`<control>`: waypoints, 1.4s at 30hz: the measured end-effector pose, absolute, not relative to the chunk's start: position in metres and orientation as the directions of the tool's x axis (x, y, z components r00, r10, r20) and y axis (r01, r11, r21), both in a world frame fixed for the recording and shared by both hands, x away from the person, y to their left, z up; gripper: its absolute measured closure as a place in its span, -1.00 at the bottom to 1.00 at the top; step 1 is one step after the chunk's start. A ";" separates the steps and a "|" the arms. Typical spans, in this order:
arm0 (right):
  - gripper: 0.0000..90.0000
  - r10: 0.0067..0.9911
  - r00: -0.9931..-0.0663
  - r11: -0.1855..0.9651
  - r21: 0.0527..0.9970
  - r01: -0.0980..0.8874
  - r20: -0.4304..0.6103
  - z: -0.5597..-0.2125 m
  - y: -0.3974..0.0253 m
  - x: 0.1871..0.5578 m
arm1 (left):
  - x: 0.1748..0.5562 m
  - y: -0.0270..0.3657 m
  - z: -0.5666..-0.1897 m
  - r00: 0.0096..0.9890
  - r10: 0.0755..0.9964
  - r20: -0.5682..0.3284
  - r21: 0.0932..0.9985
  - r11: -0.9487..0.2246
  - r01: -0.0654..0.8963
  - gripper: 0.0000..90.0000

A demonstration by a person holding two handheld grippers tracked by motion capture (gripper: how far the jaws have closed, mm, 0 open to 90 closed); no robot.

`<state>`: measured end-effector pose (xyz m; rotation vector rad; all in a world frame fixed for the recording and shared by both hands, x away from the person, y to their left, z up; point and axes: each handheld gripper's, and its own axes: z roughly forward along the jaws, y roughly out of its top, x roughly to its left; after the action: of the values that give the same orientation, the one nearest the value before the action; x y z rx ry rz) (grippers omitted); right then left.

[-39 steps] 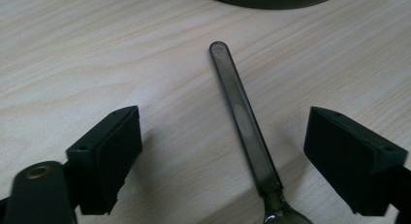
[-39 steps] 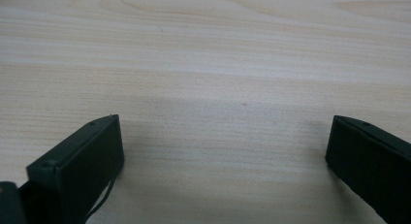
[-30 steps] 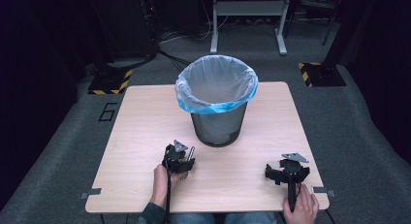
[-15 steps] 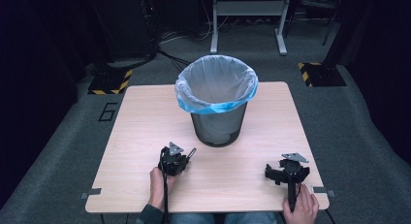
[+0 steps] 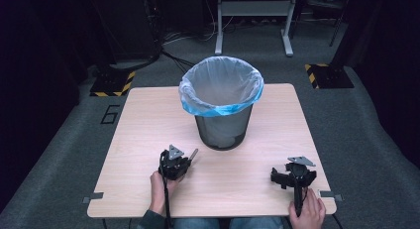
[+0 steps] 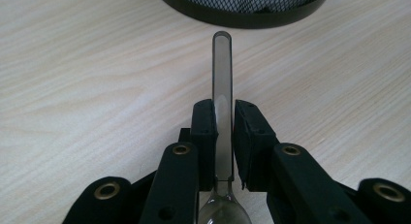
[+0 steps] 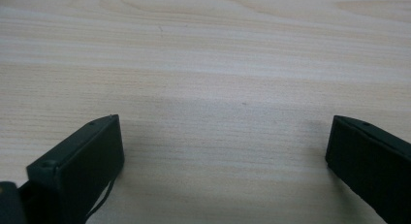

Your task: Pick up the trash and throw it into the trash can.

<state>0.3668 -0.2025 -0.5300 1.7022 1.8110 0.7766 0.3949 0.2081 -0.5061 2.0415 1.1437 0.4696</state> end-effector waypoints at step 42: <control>-1.00 0.998 -0.064 0.040 0.720 0.692 0.007 -0.530 -0.203 0.367 | 0.398 0.233 -0.442 0.519 0.854 0.043 0.797 -0.342 0.497 0.76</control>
<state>0.3668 -0.2025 -0.5300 1.7026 1.8109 0.7770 0.3977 0.2327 -0.4417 2.0049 1.0998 0.6009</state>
